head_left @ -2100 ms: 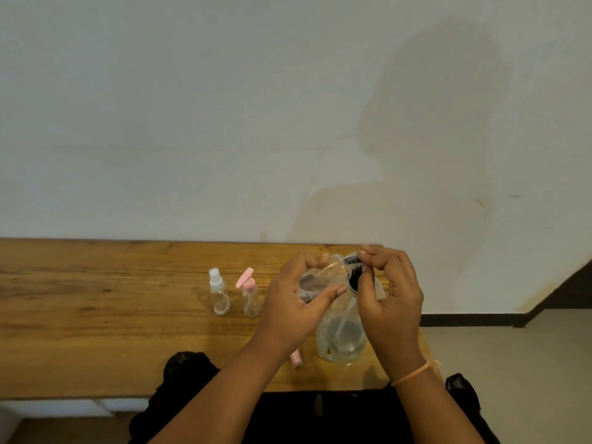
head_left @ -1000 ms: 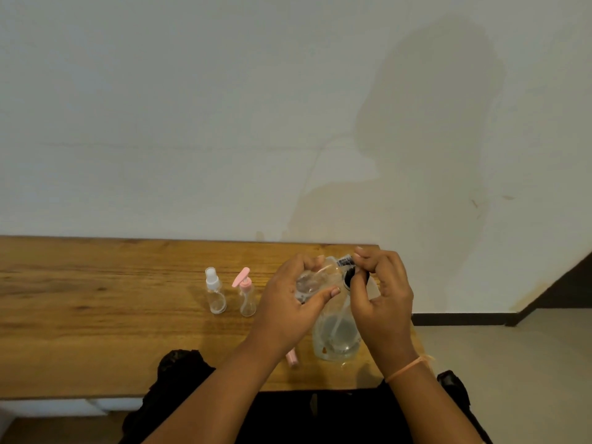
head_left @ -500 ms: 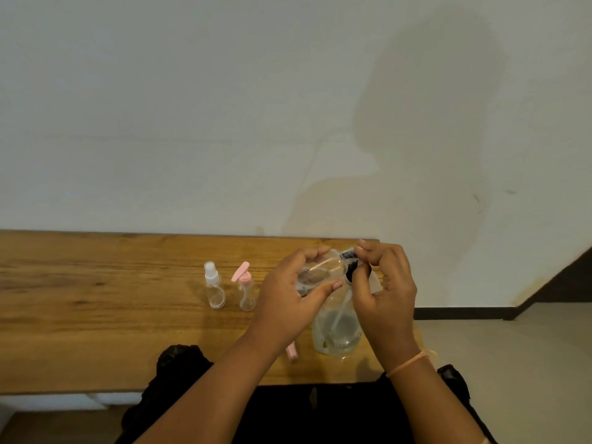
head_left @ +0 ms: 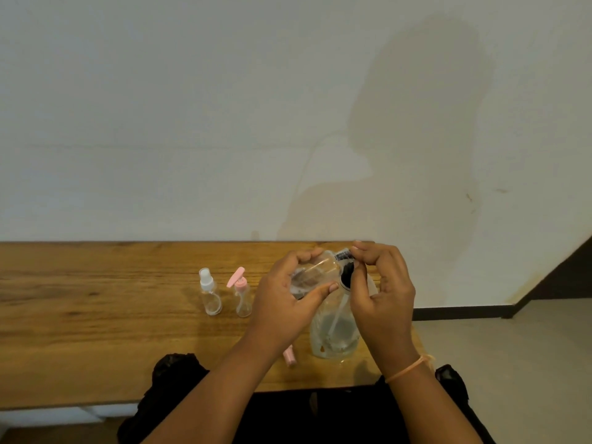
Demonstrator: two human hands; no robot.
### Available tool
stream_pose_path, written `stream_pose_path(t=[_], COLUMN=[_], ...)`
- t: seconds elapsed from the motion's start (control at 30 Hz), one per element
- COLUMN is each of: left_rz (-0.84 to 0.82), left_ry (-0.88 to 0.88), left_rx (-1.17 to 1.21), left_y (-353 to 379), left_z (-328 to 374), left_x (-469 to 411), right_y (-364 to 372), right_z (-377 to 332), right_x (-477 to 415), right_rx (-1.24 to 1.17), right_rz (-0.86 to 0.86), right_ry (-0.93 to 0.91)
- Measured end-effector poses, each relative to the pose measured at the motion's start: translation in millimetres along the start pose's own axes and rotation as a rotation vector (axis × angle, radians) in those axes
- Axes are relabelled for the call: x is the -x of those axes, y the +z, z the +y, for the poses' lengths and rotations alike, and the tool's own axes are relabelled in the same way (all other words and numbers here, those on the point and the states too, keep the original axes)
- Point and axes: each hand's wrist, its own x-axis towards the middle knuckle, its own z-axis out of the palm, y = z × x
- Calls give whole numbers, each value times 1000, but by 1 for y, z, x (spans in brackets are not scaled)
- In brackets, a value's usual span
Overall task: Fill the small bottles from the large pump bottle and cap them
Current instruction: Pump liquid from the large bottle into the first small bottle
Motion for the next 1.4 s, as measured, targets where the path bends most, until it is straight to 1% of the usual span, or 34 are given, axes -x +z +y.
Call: stream_pose_path(t=[0.23, 0.47, 0.6, 0.8, 0.9, 1.1, 1.27, 1.4], left_rz=[-28, 0, -2, -39, -35, 4, -5, -27], left_ry=[-44, -19, -22, -56, -43, 24, 20, -30], left_rx=[-18, 8, 28, 5, -9, -13, -18, -14], left_y=[1, 2, 2, 0, -1, 0, 0, -1], left_z=[-3, -1, -1, -2, -2, -2, -2, -5], left_x=[1, 1, 1, 0, 0, 2, 0, -2], right_y=[2, 2, 1, 3, 0, 0, -1, 1], right_z=[9, 2, 0, 10, 10, -2, 2, 10], right_x=[5, 3, 2, 8, 6, 4, 2, 2], right_rx=[56, 29, 19, 72, 64, -15, 54, 99], right_rz=[-43, 20, 24, -30, -41, 10, -12, -54], right_ry=[-20, -13, -14, -26, -21, 8, -21, -58])
